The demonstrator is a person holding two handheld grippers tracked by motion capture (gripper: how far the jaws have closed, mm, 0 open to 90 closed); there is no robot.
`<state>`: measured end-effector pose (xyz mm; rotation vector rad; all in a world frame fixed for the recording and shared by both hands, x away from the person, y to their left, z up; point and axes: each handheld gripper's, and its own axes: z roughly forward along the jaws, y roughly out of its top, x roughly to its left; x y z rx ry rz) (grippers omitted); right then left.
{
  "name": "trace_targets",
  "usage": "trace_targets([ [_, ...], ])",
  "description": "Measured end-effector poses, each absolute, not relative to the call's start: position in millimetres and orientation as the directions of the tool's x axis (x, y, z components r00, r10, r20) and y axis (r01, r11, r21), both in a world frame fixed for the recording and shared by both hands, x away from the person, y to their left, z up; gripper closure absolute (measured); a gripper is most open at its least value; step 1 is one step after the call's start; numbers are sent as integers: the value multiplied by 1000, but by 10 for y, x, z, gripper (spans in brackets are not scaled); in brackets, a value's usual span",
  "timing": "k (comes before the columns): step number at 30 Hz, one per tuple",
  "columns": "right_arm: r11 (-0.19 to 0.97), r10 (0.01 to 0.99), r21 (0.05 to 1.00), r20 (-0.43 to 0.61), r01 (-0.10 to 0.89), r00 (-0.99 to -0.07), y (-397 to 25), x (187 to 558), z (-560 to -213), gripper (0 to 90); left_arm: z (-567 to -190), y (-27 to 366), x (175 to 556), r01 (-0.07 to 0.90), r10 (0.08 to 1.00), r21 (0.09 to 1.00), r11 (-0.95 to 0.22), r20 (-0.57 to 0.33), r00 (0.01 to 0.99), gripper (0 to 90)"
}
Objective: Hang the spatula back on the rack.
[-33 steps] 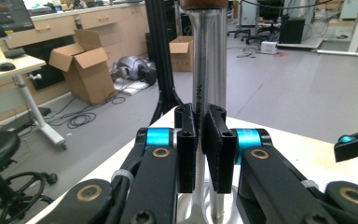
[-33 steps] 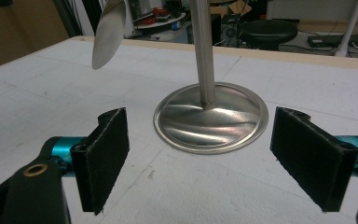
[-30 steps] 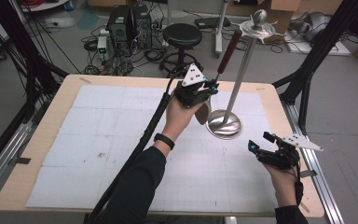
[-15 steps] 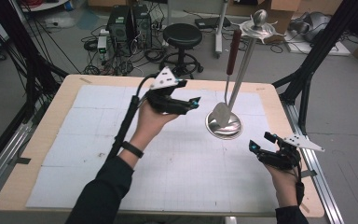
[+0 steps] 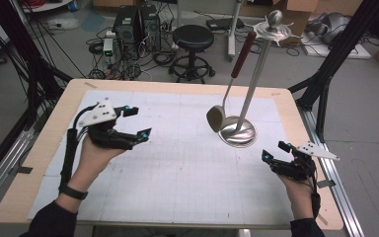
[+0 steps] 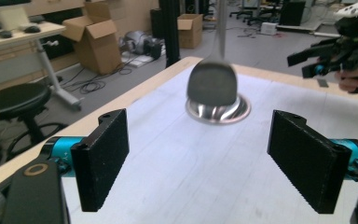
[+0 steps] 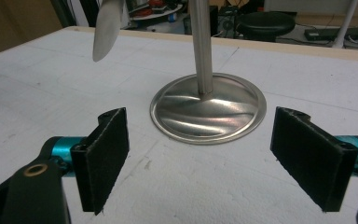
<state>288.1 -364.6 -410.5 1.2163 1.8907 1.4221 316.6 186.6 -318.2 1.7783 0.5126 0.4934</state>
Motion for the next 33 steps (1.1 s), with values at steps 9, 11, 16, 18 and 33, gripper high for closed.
trace_targets([
  [9, 90, 864, 924, 114, 372, -491, -3641, 2888, -4134, 187, -3526, 2398, 3014, 139, 607, 967, -213, 20, 794, 173],
  [11, 96, 863, 922, 110, 374, -493, -3636, 2891, -4148, 187, -3591, 2472, 3003, 130, 616, 970, -206, 26, 787, 167],
  [16, 105, 862, 920, 106, 379, -497, -3636, 2895, -4172, 187, -3776, 2624, 3019, 146, 633, 973, -177, -1, 774, 168],
  [18, 106, 861, 918, 107, 382, -498, -3634, 2896, -4179, 187, -3817, 2652, 3019, 139, 655, 969, -203, 29, 755, 166],
  [33, 143, 857, 909, 85, 392, -508, -3598, 2905, -4224, 187, -4050, 2764, 3086, 187, 672, 964, -191, -10, 741, 175],
])
